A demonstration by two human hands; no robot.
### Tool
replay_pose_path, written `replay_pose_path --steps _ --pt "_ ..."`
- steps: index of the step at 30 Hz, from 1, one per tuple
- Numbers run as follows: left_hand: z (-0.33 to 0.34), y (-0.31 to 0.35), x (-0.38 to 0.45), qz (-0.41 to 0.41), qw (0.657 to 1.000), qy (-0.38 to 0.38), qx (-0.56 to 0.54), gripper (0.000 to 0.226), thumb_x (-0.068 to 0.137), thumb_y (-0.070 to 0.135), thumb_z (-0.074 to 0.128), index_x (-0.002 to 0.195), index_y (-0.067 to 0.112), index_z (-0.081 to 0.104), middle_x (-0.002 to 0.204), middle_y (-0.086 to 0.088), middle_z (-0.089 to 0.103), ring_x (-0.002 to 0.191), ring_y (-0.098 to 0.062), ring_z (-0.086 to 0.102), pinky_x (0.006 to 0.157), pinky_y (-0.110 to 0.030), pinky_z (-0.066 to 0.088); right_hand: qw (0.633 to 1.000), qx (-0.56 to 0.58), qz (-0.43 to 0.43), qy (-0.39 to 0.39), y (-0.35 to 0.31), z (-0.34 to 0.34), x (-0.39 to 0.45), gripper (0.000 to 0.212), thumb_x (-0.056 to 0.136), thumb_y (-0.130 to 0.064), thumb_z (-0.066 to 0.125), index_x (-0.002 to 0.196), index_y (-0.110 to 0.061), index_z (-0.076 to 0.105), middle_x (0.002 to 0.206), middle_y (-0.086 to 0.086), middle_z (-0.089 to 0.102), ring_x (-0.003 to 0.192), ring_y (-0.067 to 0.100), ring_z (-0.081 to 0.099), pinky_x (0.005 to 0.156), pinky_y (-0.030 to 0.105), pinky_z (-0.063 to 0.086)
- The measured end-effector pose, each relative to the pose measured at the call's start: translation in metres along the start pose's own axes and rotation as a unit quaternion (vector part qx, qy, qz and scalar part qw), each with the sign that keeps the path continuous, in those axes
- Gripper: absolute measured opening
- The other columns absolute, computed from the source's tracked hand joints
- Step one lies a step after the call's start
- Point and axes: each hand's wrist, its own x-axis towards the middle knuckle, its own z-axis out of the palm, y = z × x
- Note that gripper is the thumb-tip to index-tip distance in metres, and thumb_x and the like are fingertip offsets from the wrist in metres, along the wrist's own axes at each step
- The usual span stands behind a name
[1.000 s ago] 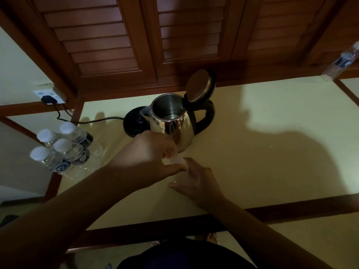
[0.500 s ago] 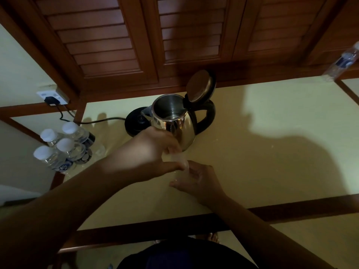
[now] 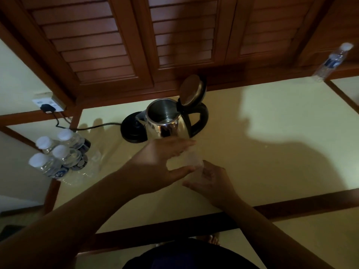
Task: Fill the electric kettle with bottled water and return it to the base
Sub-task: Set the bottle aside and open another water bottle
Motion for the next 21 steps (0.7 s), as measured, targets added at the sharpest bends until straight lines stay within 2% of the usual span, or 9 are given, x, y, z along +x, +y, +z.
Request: replay_pose_path --steps 1,3,5,8,11,14,15,18,21 --pt "0.009 0.002 0.004 -0.002 1.000 0.009 -0.007 0.060 0.090 0.056 0.067 0.145 0.037 0.052 0.129 0.021 0.060 0.110 0.006 0.059 0.086 -0.006 0.047 1.000 0.005 0.004 0.014 0.002 -0.009 -0.003 0.037 0.078 -0.037 0.094 0.106 -0.045 0.071 0.099 -0.026 0.075 0.089 -0.003 0.070 0.074 0.021 0.052" --pt "0.028 0.008 0.016 -0.007 0.999 0.022 -0.026 0.060 0.092 0.050 0.070 0.148 0.038 0.048 0.131 0.020 0.058 0.113 0.001 0.058 0.091 -0.012 0.049 0.999 0.012 0.009 0.044 0.008 -0.029 -0.009 0.042 0.080 -0.041 0.091 0.118 -0.036 0.073 0.110 -0.016 0.078 0.101 0.010 0.075 0.082 0.038 0.059" --pt "0.048 0.016 0.034 -0.006 0.998 0.026 -0.055 0.058 0.094 0.045 0.070 0.147 0.037 0.048 0.128 0.021 0.057 0.112 0.002 0.057 0.090 -0.010 0.047 0.996 0.028 0.012 0.082 0.015 -0.051 -0.016 0.046 0.081 -0.037 0.091 0.123 -0.033 0.073 0.116 -0.010 0.079 0.108 0.017 0.075 0.091 0.046 0.060" --pt "0.080 0.026 0.068 0.000 0.997 0.018 -0.078 0.059 0.091 0.043 0.069 0.146 0.034 0.051 0.124 0.019 0.060 0.108 0.004 0.057 0.084 -0.008 0.045 0.989 0.038 0.032 0.143 0.028 -0.086 -0.023 0.052 0.079 -0.039 0.092 0.126 -0.033 0.072 0.121 -0.011 0.078 0.114 0.012 0.074 0.100 0.045 0.059" --pt "0.112 0.032 0.104 0.004 0.997 0.000 -0.080 0.057 0.091 0.034 0.073 0.144 0.031 0.055 0.130 0.011 0.061 0.108 0.004 0.056 0.088 -0.006 0.042 0.979 0.001 0.043 0.201 0.044 -0.125 -0.028 0.058 0.080 -0.039 0.092 0.132 -0.031 0.066 0.126 -0.011 0.076 0.115 0.006 0.073 0.098 0.038 0.061" --pt "0.137 0.040 0.140 0.002 0.997 -0.009 -0.081 0.057 0.091 0.032 0.074 0.145 0.027 0.056 0.137 0.007 0.059 0.123 -0.004 0.055 0.105 -0.025 0.047 0.960 -0.013 0.037 0.277 0.059 -0.165 -0.030 0.067 0.081 -0.029 0.091 0.134 -0.012 0.053 0.127 0.000 0.075 0.112 0.008 0.074 0.092 0.032 0.062" --pt "0.144 0.044 0.152 -0.002 0.997 -0.011 -0.080 0.057 0.091 0.034 0.074 0.145 0.028 0.055 0.138 0.007 0.059 0.125 -0.006 0.055 0.106 -0.029 0.047 0.954 -0.015 0.035 0.297 0.063 -0.179 -0.029 0.065 0.081 -0.028 0.090 0.130 -0.010 0.051 0.123 0.002 0.076 0.110 0.009 0.075 0.090 0.032 0.063" --pt "0.166 0.056 0.190 0.001 0.998 -0.010 -0.061 0.059 0.092 0.037 0.073 0.147 0.026 0.052 0.138 0.004 0.059 0.125 -0.009 0.056 0.104 -0.028 0.047 0.940 -0.032 0.028 0.338 0.077 -0.220 -0.024 0.055 0.084 -0.027 0.088 0.124 -0.010 0.055 0.122 0.002 0.072 0.111 0.010 0.073 0.090 0.030 0.063" --pt "0.188 0.068 0.233 0.001 0.999 -0.021 -0.031 0.061 0.092 0.038 0.072 0.148 0.027 0.050 0.139 0.003 0.058 0.125 -0.014 0.057 0.104 -0.032 0.049 0.927 -0.046 0.039 0.371 0.089 -0.257 -0.013 0.050 0.085 -0.028 0.088 0.126 -0.018 0.062 0.126 -0.012 0.066 0.119 0.000 0.065 0.097 0.020 0.058"
